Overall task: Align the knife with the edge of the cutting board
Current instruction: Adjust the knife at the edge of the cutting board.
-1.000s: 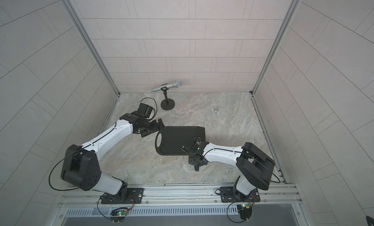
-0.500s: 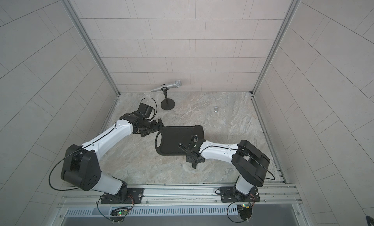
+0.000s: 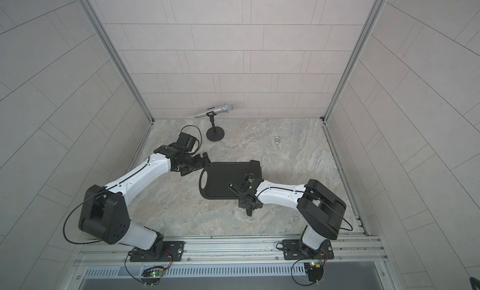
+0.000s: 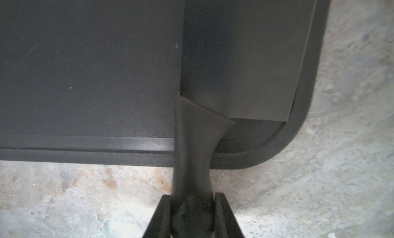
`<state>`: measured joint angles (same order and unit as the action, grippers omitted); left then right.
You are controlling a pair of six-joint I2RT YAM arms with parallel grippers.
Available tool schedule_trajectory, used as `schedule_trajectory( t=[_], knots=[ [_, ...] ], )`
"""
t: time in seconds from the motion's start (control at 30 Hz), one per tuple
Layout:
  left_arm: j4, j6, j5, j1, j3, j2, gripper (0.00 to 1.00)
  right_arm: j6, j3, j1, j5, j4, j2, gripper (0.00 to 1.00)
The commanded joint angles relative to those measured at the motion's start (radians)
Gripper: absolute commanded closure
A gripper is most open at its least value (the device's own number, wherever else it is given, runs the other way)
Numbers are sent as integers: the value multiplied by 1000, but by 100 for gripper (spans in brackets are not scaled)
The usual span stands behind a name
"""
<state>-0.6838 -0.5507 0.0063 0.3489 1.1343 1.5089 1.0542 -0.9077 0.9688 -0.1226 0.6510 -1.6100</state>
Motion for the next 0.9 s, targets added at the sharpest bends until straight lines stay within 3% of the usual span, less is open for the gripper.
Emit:
schedule_trajectory(
  t=[0.0, 0.87],
  knots=[
    [-23, 11, -9, -5, 20, 4, 0, -10, 3, 2, -23, 16, -6, 78],
    [-29, 13, -24, -14, 22, 15, 0, -17, -5, 20, -38, 58, 27, 79]
  ],
)
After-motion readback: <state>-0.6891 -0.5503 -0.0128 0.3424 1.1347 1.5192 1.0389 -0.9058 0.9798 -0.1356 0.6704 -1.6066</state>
